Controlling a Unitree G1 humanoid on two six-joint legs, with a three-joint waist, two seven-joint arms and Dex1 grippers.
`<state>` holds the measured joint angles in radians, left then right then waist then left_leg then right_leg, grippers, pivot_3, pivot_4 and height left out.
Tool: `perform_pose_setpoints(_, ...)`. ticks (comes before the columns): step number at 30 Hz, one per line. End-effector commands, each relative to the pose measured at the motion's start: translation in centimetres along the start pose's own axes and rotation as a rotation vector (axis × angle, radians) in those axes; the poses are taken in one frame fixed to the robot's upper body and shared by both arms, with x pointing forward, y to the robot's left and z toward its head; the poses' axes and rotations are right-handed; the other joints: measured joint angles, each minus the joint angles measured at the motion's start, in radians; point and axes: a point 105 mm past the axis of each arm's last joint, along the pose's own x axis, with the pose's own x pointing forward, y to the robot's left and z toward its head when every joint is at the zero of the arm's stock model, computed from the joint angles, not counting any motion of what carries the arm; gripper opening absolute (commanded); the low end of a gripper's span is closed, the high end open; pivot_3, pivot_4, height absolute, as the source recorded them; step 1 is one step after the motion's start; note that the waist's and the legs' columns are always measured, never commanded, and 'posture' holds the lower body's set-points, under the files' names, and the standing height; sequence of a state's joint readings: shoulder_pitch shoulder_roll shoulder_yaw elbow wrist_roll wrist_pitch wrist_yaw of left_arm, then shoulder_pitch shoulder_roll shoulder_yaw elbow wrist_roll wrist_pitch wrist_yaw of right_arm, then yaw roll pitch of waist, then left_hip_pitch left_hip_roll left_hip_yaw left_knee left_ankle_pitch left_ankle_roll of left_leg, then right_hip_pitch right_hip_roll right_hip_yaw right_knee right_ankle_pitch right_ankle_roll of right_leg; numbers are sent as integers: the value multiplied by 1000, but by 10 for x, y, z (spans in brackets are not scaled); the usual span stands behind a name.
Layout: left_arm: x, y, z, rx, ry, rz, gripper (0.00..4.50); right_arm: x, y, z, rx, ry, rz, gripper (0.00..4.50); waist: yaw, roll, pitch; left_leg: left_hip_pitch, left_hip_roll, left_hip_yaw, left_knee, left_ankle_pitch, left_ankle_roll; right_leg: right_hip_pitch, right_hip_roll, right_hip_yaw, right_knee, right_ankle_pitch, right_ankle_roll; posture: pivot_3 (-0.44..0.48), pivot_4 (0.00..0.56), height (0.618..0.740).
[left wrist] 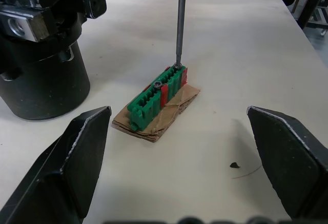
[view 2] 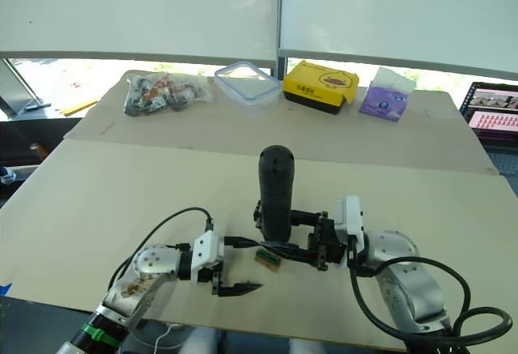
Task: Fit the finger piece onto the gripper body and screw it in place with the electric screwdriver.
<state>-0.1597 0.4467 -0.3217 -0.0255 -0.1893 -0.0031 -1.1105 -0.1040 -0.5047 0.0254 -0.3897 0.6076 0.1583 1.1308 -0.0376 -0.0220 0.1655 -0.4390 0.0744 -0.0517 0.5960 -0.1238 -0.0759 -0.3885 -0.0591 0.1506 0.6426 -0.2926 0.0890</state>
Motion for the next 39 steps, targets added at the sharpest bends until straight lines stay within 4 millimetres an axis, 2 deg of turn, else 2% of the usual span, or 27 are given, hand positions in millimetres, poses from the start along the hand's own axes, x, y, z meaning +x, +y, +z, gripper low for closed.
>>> perform_pose_setpoints(1,7,-16,-15,-63,41,-53,4500,1,1,12,-54,-32,6,1906,0,0,0,0,0,0,0,0,0,0,0,0,0,0,0,0,150,740)
perform_pose_setpoints(39,6,-15,-16,-63,43,-50,4500,-1,1,12,-49,-28,5,1906,0,0,0,0,0,0,0,0,0,0,0,0,0,0,0,0,150,740)
